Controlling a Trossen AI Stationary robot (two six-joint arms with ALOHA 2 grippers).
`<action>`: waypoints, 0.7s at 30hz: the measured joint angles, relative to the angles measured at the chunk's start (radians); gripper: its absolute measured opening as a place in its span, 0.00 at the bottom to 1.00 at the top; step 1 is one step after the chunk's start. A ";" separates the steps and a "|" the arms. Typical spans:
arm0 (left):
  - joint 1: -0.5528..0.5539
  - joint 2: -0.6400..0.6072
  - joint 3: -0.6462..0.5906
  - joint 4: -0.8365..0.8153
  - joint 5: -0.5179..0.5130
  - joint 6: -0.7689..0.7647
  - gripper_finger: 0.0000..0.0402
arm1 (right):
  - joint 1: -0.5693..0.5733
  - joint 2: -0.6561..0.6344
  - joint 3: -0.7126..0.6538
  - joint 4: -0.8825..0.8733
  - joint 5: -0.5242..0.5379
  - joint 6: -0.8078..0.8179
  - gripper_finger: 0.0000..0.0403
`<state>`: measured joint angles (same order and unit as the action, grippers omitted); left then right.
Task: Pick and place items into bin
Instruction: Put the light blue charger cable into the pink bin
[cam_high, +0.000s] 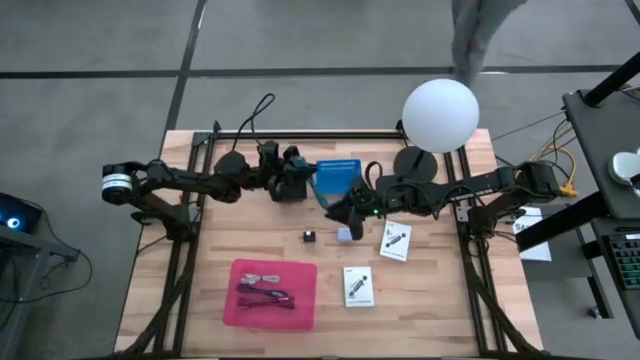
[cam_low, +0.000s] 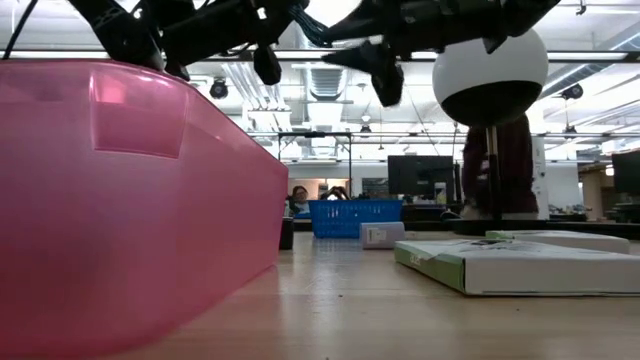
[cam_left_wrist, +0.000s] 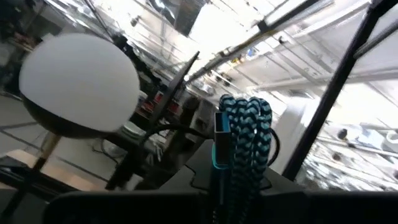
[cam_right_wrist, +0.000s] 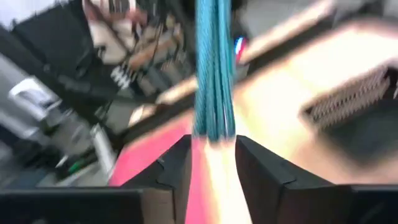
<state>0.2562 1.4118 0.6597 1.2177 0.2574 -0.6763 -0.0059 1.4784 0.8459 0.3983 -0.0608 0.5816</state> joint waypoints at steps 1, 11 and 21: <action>0.000 -0.003 -0.001 -0.010 0.012 -0.006 0.01 | 0.000 0.000 0.000 -0.032 -0.037 0.026 0.29; -0.013 -0.096 -0.003 -0.343 0.299 -0.094 0.01 | 0.005 0.000 -0.001 -0.298 -0.284 0.063 0.34; -0.134 -0.290 0.010 -0.909 0.261 -0.014 0.01 | 0.017 0.000 -0.001 -0.427 -0.291 0.041 0.31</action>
<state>0.1222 1.1223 0.6698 0.3091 0.5182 -0.6903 0.0109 1.4784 0.8452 -0.0285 -0.3513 0.6231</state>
